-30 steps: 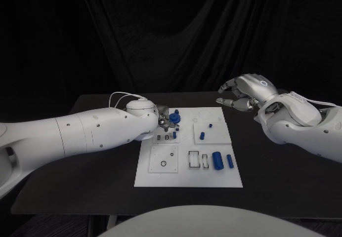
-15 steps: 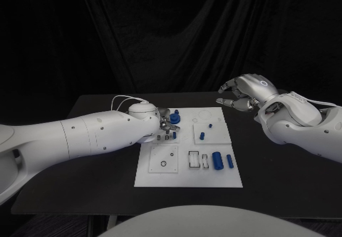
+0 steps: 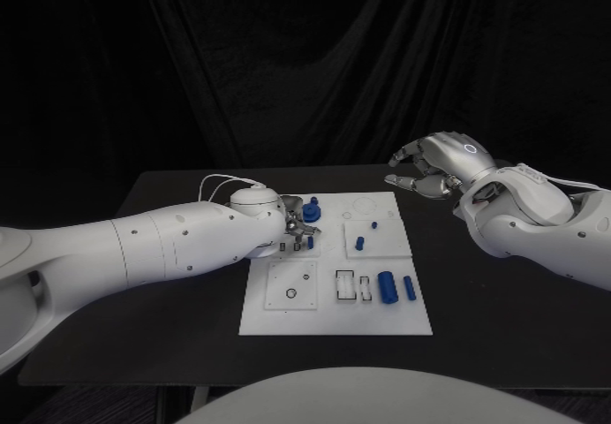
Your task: Assemble the parts on the task board
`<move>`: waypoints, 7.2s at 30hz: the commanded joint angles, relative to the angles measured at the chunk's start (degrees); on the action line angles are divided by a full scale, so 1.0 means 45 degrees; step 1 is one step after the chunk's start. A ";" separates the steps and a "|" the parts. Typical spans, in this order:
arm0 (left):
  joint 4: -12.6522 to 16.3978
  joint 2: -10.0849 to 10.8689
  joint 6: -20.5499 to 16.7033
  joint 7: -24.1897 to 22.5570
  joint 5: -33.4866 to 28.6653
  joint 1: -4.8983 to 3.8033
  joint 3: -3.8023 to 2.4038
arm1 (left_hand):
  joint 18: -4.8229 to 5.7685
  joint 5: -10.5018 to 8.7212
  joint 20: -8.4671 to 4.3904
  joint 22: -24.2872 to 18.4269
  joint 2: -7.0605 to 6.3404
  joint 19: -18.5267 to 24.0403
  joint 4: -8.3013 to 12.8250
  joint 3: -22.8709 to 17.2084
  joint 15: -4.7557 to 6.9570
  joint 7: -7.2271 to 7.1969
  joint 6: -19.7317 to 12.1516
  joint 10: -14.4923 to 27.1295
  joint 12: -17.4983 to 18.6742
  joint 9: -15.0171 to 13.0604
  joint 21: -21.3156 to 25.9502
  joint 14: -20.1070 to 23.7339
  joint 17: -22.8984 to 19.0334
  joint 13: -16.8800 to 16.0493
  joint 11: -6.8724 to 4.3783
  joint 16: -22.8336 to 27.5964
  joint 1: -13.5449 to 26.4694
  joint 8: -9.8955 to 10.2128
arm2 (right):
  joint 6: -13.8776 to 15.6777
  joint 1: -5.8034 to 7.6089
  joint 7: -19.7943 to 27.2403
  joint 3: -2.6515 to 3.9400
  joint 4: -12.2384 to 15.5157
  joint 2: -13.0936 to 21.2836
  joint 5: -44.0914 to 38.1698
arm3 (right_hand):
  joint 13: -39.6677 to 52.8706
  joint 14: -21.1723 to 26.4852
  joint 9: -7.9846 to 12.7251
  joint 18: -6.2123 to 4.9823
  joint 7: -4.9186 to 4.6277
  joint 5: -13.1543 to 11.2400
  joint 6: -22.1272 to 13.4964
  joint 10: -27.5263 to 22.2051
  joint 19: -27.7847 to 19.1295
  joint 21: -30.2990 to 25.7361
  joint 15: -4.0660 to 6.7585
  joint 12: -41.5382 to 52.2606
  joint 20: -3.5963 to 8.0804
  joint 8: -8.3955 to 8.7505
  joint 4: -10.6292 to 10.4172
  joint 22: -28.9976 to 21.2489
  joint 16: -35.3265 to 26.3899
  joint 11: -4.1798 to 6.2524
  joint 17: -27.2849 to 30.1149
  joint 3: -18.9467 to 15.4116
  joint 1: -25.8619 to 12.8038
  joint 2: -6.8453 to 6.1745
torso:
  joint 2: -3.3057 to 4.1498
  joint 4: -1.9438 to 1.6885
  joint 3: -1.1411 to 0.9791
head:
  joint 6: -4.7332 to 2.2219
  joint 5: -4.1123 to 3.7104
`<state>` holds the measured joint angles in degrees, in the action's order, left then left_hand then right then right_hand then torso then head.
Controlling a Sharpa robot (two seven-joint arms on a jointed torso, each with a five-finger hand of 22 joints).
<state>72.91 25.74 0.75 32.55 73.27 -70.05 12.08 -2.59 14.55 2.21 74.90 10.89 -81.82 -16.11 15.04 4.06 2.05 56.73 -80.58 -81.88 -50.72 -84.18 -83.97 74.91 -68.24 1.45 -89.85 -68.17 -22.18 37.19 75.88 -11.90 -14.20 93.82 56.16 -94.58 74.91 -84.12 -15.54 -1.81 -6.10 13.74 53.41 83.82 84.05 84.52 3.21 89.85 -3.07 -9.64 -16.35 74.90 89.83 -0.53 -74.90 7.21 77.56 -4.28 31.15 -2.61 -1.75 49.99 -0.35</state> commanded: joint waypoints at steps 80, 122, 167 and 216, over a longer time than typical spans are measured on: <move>-0.0680 -0.0521 0.0426 -0.0378 0.0015 0.0569 -0.0016 | -0.0069 0.2098 -0.0150 0.0954 -0.0743 -0.0083 0.0498 -0.2346 0.0212 -0.0204 0.0720 -0.2092 -0.1805 -0.0315 0.0120 -0.1339 0.3354 -0.4835 -0.0870 -0.0033 -0.1545 0.1277 | -0.0074 -0.0105 0.0074 0.0008 -0.0188 -0.0113 -0.0013 | 0.3353 -0.1307 0.0067 0.0062 0.0044 0.0173 0.0145 0.1374 0.0683 -0.0102 -0.0102 0.0033 -0.0102 0.0119 0.0028 0.2907 0.0037 -0.0092 -0.3355 0.0006 -0.0012 0.0037 | -0.0036 0.0006 -0.0036 | 0.0003 -0.0191; -0.0279 0.0297 -0.0735 -0.0333 0.0015 0.0595 -0.0019 | -0.0075 0.0924 -0.0161 0.1130 -0.3105 -0.0133 0.0431 -0.8349 0.0207 -0.0160 0.1124 -0.2092 -0.1805 -0.1553 0.0318 -0.1339 0.3354 -0.4835 -0.0852 -0.0033 0.0871 0.1693 | -0.0164 -0.0189 0.0042 0.0008 -0.0219 -0.0006 -0.0013 | 0.3353 -0.1307 0.0079 0.0063 0.0040 0.0231 0.0168 0.1374 0.0685 -0.0099 -0.0107 0.0033 -0.0104 0.0134 0.0031 0.2908 0.0037 -0.0102 -0.3355 0.0023 0.0024 0.0043 | -0.0047 -0.0019 -0.0027 | 0.0003 -0.0194; -0.0312 0.0365 -0.0459 -0.0320 0.0015 0.0884 -0.0016 | -0.0172 -0.0930 -0.0016 0.0884 -0.2683 0.0132 -0.0105 -0.6662 0.0058 0.0024 0.1147 -0.2092 -0.1805 -0.1480 0.0725 -0.1339 0.3354 -0.4835 -0.0680 -0.0033 0.2342 0.2373 | -0.0638 -0.0223 -0.0214 0.0008 -0.0232 -0.0006 0.0038 | 0.3353 -0.1307 0.0171 0.0047 0.0042 0.1049 0.0339 0.1374 0.0656 -0.0163 -0.0122 0.0033 -0.0121 0.0252 0.0102 0.2887 0.0037 -0.0117 -0.3355 0.0223 0.0370 0.0090 | -0.0059 0.0010 -0.0030 | 0.0003 -0.0149; -0.0489 0.0489 -0.1287 -0.1204 0.0014 0.0914 -0.0008 | -0.0193 0.1337 -0.0108 0.0949 -0.2215 0.0135 0.0588 -0.6343 0.0173 -0.0157 0.1478 -0.2092 -0.1805 -0.1698 0.0912 -0.1339 0.3354 -0.4835 -0.0832 -0.0033 0.1030 0.2590 | -0.0968 -0.0278 -0.0403 0.0008 -0.0282 -0.0023 0.0125 | 0.3353 -0.1307 0.0229 0.0032 0.0038 0.1552 0.0401 0.1374 0.0629 -0.0222 -0.0129 0.0033 -0.0125 0.0338 0.0144 0.2868 0.0037 -0.0129 -0.3355 0.0387 0.0569 0.0124 | -0.0044 0.0016 -0.0023 | 0.0003 -0.0043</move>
<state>70.71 28.06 -4.28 28.39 73.44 -66.12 12.02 -2.61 20.26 2.07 74.93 0.79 -81.30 -13.81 -13.47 4.60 1.44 63.07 -84.03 -89.86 -58.29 -80.44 -84.06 74.92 -74.91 -1.93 -89.85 -62.87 -10.31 33.23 74.77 -12.53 -14.21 92.54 56.03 -93.95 74.91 -83.99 -14.57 -1.81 -5.90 20.33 54.85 84.03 83.84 83.86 3.09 89.85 -3.28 -8.37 -15.64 74.94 89.83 -0.73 -74.94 8.55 79.70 -3.69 30.93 -2.55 -1.85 49.99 -0.55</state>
